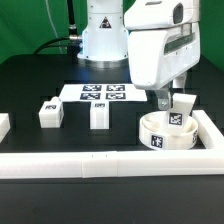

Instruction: Assemble stool

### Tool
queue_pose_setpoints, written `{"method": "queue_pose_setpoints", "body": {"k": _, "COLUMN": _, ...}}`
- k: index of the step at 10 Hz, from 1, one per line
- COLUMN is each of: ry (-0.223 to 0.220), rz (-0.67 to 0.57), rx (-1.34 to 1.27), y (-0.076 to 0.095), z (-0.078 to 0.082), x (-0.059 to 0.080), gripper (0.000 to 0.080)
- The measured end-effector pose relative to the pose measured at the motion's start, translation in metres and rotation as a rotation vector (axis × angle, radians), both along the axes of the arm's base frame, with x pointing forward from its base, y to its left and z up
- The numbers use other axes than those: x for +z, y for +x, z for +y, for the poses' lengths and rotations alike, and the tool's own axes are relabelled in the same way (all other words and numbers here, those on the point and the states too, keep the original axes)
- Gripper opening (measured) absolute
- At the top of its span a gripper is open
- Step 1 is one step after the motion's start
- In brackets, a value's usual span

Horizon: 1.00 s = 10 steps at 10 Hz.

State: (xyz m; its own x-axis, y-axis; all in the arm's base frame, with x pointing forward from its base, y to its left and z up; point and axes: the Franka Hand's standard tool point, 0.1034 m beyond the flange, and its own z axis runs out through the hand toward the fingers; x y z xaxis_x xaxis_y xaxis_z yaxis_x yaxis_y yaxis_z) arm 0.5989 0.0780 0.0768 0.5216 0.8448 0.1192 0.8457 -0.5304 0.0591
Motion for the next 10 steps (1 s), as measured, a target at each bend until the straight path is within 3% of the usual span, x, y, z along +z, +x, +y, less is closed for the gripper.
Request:
{"method": "queue_pose_setpoints", "body": {"k": 1, "ry": 0.001, "rz": 0.001, "rx": -0.011, "y": 0.0000, "z": -0.0003, "x": 0.0000, "gripper": 0.0338}}
{"method": "queue_pose_setpoints", "body": {"k": 4, "ry": 0.011, "rz": 0.007, "rx": -0.099, "y": 0.0000, "z": -0.0007, "x": -0.0001, "gripper": 0.0338}}
{"method": "queue_pose_setpoints", "body": {"k": 10, "ry": 0.083, "rz": 0.008, "rx": -0.622, "y": 0.0012, "z": 0.0084, "x": 0.0004, "gripper": 0.0340}}
